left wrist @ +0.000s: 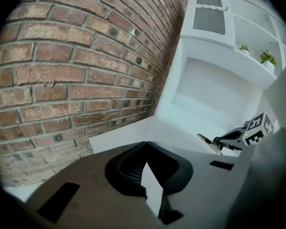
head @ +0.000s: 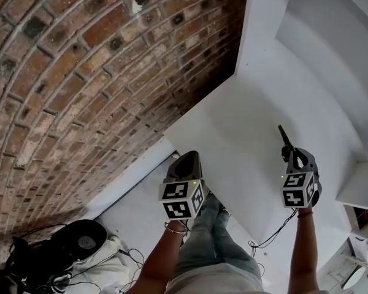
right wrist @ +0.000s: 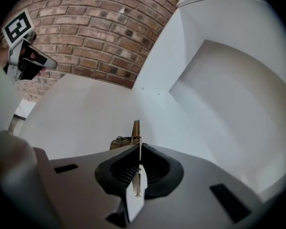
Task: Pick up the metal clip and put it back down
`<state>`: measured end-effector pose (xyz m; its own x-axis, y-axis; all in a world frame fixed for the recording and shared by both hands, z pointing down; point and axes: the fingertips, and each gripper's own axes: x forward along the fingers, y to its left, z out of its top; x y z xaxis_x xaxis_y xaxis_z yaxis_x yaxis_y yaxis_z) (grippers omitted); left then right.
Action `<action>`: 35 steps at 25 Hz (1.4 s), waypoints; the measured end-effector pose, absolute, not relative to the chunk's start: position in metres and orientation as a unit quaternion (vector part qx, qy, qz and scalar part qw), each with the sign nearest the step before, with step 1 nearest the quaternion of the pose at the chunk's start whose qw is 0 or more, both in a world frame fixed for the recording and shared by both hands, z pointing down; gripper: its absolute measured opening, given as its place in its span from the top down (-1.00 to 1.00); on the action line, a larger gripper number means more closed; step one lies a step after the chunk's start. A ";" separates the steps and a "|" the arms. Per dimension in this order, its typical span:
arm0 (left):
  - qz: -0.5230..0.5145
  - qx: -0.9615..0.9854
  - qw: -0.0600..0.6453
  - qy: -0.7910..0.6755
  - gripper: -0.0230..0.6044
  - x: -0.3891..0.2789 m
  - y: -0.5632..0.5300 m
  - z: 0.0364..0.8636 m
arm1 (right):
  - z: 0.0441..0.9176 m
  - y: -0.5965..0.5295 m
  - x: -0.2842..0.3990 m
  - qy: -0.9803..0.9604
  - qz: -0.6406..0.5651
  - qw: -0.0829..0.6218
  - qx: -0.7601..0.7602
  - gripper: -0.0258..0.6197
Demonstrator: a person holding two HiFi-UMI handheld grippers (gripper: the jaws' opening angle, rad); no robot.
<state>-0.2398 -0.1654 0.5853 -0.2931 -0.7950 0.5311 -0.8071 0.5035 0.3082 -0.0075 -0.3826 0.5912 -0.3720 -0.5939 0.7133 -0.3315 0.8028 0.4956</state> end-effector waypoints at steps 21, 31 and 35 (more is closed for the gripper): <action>0.015 0.489 0.334 -0.805 0.89 -0.232 -0.145 0.600 | 0.626 -0.368 -0.008 -0.775 -0.213 0.535 0.261 0.88; 0.019 0.492 0.335 -0.803 0.89 -0.234 -0.140 0.602 | 0.642 -0.351 -0.012 -0.804 -0.150 0.525 0.234 0.72; 0.017 0.491 0.336 -0.804 0.89 -0.238 -0.137 0.600 | 0.642 -0.349 -0.013 -0.805 -0.142 0.530 0.225 0.65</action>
